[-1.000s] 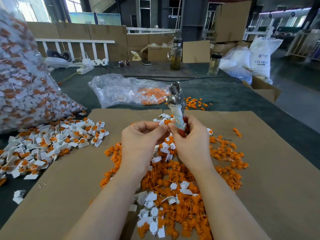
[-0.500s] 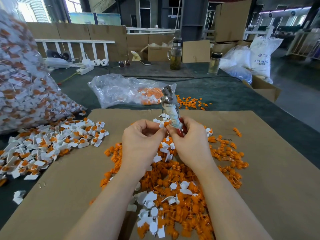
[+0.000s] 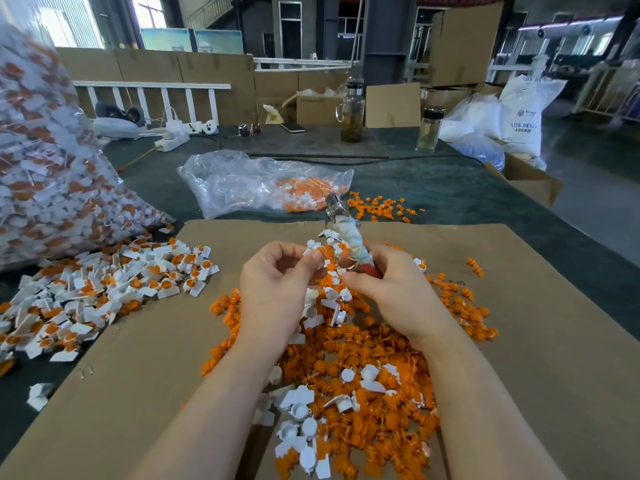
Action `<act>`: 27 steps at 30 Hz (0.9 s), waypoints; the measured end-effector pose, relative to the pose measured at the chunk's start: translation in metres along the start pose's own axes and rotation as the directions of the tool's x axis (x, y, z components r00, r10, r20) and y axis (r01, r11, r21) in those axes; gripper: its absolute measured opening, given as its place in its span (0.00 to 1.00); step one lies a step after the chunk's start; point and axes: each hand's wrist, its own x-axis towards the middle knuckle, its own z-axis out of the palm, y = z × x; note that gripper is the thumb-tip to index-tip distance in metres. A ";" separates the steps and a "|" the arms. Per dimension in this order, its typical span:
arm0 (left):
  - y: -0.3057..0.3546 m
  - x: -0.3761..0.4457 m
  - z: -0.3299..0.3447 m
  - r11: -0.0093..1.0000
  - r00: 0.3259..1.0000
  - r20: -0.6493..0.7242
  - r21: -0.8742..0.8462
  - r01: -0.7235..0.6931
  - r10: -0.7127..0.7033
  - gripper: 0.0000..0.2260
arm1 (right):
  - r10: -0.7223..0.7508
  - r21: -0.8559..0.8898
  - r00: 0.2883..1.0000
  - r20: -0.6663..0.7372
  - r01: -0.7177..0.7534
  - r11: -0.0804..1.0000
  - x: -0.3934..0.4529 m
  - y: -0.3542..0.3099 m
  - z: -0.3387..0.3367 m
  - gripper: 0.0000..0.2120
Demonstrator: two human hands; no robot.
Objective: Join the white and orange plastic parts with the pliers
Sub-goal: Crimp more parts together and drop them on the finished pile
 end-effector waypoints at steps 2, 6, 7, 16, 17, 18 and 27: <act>0.001 0.000 -0.001 0.998 1.000 -0.002 -0.057 0.004 -0.005 0.02 | 0.027 -0.007 0.999 0.040 -0.027 1.000 -0.001 0.001 -0.004 0.06; 0.002 0.000 -0.003 0.993 1.000 -0.004 -0.120 0.004 -0.005 0.02 | 0.040 -0.043 0.995 0.092 -0.036 0.998 -0.002 0.002 -0.006 0.08; 0.002 0.000 -0.003 0.995 1.000 -0.003 -0.101 0.000 0.000 0.02 | 0.023 -0.069 0.997 0.070 -0.018 0.997 -0.001 0.002 -0.005 0.08; -0.002 -0.003 0.005 0.977 0.999 -0.017 0.212 -0.036 0.040 0.06 | -0.159 -0.105 0.973 -0.165 0.143 0.984 0.001 -0.007 0.013 0.04; -0.002 -0.003 0.005 0.972 0.999 -0.017 0.232 -0.044 0.049 0.06 | -0.162 -0.122 0.972 -0.171 0.142 0.982 0.002 -0.007 0.013 0.04; -0.002 -0.003 0.005 0.967 0.998 -0.018 0.249 -0.050 0.056 0.06 | -0.162 -0.130 0.972 -0.173 0.140 0.982 0.002 -0.006 0.013 0.05; -0.002 -0.003 0.004 0.954 0.998 0.000 0.295 -0.056 0.059 0.07 | -0.178 -0.167 0.971 -0.160 0.151 0.974 0.002 -0.006 0.013 0.07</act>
